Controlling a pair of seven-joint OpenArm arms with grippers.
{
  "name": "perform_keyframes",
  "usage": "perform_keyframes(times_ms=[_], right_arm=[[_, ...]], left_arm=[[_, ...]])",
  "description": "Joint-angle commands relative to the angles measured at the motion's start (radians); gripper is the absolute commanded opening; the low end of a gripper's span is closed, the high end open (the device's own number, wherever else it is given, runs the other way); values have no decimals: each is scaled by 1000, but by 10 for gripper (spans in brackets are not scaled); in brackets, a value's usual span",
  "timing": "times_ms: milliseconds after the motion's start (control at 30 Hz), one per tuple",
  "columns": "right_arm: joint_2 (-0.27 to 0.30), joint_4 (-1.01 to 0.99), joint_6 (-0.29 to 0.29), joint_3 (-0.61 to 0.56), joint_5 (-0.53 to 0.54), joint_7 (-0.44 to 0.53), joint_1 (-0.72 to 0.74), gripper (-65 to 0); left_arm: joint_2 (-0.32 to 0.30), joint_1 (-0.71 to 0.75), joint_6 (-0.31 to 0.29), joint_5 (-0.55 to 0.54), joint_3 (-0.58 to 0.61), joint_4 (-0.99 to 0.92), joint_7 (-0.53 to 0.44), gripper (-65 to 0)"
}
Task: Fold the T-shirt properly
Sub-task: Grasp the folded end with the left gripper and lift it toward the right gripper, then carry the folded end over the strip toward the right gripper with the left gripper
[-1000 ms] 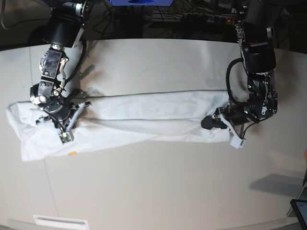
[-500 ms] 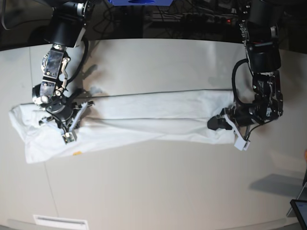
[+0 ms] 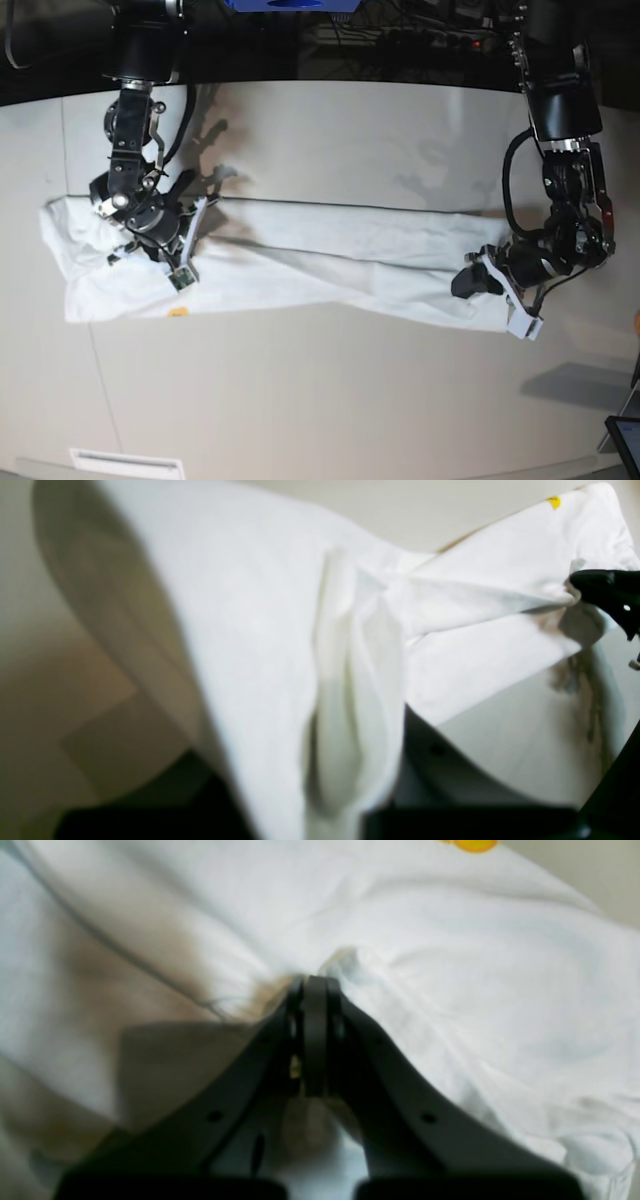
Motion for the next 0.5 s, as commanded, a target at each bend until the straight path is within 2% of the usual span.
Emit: perform_keyframes(times_ms=[0,67,200,333,467], right_arm=[[6,33,-5,-2,-1,10,15,-647],[8,48,-5,-3,-1,10,17,-647],[28,67,0,-3,-1,10,18,-647],[37,67,1,-3,-1,14,23,-647],[60,68,1,-3,-1,14,23,-647]], left_arm=[[-14,-14,-1,-28,-6,51,-18,-650],[-11,1,27,-29,-6,101,-17,-650],[26,17,119,-31,-4,173,-15,-650],[89,8,127,-46,-6,226,55,-650],[151,6,157,-123,-6,243,57,-650]])
